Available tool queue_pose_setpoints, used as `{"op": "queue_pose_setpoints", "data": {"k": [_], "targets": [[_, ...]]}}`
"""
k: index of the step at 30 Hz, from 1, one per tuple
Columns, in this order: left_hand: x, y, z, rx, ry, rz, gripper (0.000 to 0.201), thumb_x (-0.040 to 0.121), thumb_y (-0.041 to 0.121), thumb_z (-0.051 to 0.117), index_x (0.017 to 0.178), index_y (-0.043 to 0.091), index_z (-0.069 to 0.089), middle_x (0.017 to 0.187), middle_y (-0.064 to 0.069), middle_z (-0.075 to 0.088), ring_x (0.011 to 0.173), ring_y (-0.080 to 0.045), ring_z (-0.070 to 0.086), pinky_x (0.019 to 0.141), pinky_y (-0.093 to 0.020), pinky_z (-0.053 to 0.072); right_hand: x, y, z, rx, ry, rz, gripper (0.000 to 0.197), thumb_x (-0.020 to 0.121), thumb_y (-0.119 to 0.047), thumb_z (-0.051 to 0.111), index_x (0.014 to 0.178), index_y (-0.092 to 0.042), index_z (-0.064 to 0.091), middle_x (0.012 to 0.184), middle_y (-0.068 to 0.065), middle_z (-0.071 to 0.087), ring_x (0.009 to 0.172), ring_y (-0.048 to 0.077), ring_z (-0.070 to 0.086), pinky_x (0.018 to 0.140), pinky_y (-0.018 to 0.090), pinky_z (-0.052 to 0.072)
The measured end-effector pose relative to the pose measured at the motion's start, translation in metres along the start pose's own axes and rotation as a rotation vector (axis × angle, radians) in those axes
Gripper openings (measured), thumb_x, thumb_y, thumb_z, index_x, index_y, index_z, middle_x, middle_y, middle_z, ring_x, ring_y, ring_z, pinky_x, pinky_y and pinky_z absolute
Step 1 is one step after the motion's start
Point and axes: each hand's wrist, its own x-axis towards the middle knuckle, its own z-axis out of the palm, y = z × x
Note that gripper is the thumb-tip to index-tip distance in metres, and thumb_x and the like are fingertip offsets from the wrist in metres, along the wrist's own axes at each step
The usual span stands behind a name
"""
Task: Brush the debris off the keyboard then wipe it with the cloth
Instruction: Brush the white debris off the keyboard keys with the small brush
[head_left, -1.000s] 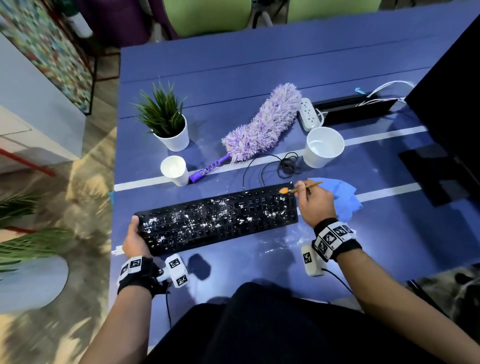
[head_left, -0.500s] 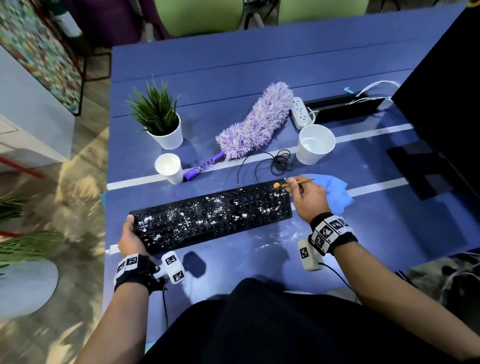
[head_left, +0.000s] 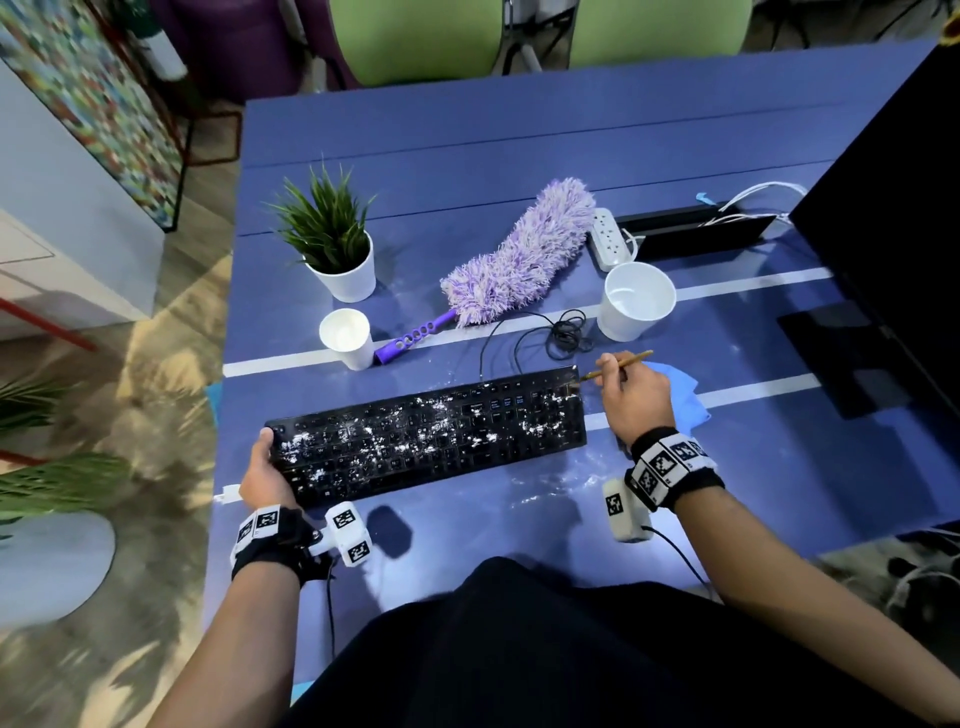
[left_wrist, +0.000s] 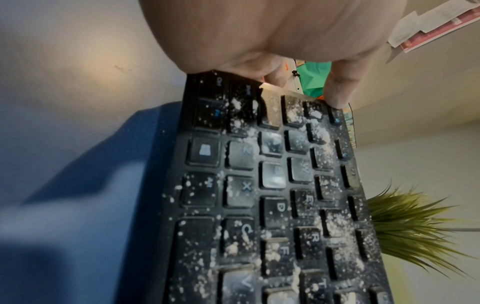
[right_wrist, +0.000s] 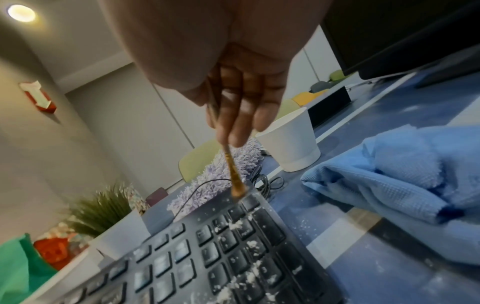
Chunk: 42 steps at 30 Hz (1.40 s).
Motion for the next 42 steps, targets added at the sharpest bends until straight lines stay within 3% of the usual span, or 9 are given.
{"op": "queue_pose_setpoints", "data": {"k": [2, 7, 12, 16, 29, 34, 37, 40, 42], "targets": [[0.001, -0.001, -0.001, 0.009, 0.001, -0.005, 0.061, 0.046, 0.05, 0.087, 0.09, 0.01, 0.075, 0.096, -0.007, 0.076, 0.082, -0.028, 0.072, 0.086, -0.053, 0.058, 0.0, 0.0, -0.002, 0.055, -0.047, -0.009, 0.032, 0.102, -0.036, 0.041, 0.093, -0.016, 0.064, 0.077, 0.001, 0.071, 0.08, 0.022, 0.068, 0.081, 0.03, 0.05], [0.007, -0.003, -0.006, 0.026, 0.007, -0.025, 0.072, 0.041, 0.054, 0.09, 0.097, 0.01, 0.076, 0.098, -0.008, 0.076, 0.091, -0.032, 0.073, 0.085, -0.057, 0.057, 0.006, 0.011, -0.004, -0.041, 0.024, 0.043, 0.042, 0.1, -0.039, 0.038, 0.093, -0.01, 0.066, 0.081, 0.012, 0.072, 0.088, 0.035, 0.066, 0.082, 0.04, 0.051], [0.0, -0.001, -0.003, 0.02, -0.009, -0.032, 0.076, 0.045, 0.055, 0.087, 0.106, 0.011, 0.074, 0.105, -0.009, 0.075, 0.089, -0.032, 0.073, 0.081, -0.057, 0.058, 0.003, -0.002, -0.01, 0.111, 0.007, -0.039, 0.028, 0.102, -0.033, 0.042, 0.098, -0.016, 0.065, 0.085, 0.007, 0.074, 0.081, 0.012, 0.07, 0.084, 0.036, 0.054], [-0.006, 0.001, 0.001, 0.007, -0.027, -0.011, 0.069, 0.049, 0.052, 0.085, 0.104, 0.012, 0.074, 0.098, -0.007, 0.075, 0.084, -0.031, 0.072, 0.08, -0.056, 0.058, 0.005, 0.002, -0.006, -0.097, -0.001, 0.039, 0.037, 0.101, -0.036, 0.04, 0.093, -0.009, 0.064, 0.085, 0.016, 0.071, 0.089, 0.038, 0.064, 0.076, 0.041, 0.05], [0.004, 0.001, -0.003, 0.015, -0.054, 0.021, 0.068, 0.051, 0.053, 0.083, 0.103, 0.01, 0.074, 0.108, -0.01, 0.073, 0.096, -0.032, 0.071, 0.091, -0.05, 0.056, 0.0, 0.009, -0.002, -0.046, -0.044, 0.052, 0.041, 0.1, -0.037, 0.039, 0.092, -0.009, 0.067, 0.084, 0.014, 0.072, 0.091, 0.036, 0.065, 0.083, 0.043, 0.052], [-0.002, 0.001, -0.001, 0.015, -0.065, 0.014, 0.07, 0.053, 0.052, 0.08, 0.108, 0.01, 0.072, 0.104, -0.009, 0.072, 0.082, -0.027, 0.068, 0.078, -0.039, 0.058, -0.014, 0.005, -0.002, 0.037, 0.036, -0.048, 0.04, 0.098, -0.042, 0.035, 0.094, -0.017, 0.065, 0.078, 0.008, 0.071, 0.081, 0.031, 0.067, 0.078, 0.041, 0.053], [0.003, 0.0, -0.002, 0.009, -0.054, 0.023, 0.073, 0.052, 0.053, 0.081, 0.11, 0.009, 0.072, 0.105, -0.009, 0.073, 0.087, -0.028, 0.069, 0.082, -0.041, 0.058, -0.021, 0.006, 0.004, -0.007, -0.018, -0.099, 0.039, 0.098, -0.042, 0.037, 0.094, -0.016, 0.066, 0.079, 0.008, 0.072, 0.081, 0.03, 0.068, 0.076, 0.04, 0.054], [0.003, 0.0, -0.003, -0.01, -0.06, 0.02, 0.076, 0.052, 0.052, 0.082, 0.114, 0.008, 0.072, 0.106, -0.009, 0.072, 0.087, -0.028, 0.069, 0.087, -0.047, 0.058, -0.019, 0.013, 0.003, -0.065, 0.042, -0.033, 0.034, 0.101, -0.031, 0.042, 0.095, -0.009, 0.067, 0.085, 0.013, 0.071, 0.085, 0.035, 0.066, 0.076, 0.038, 0.052], [0.0, 0.001, -0.003, -0.007, -0.056, 0.014, 0.071, 0.054, 0.05, 0.081, 0.111, 0.009, 0.072, 0.101, -0.008, 0.071, 0.081, -0.026, 0.068, 0.076, -0.042, 0.06, -0.017, 0.015, 0.001, -0.032, 0.046, -0.006, 0.033, 0.101, -0.031, 0.043, 0.095, -0.01, 0.067, 0.084, 0.013, 0.072, 0.085, 0.035, 0.066, 0.078, 0.039, 0.052]]}}
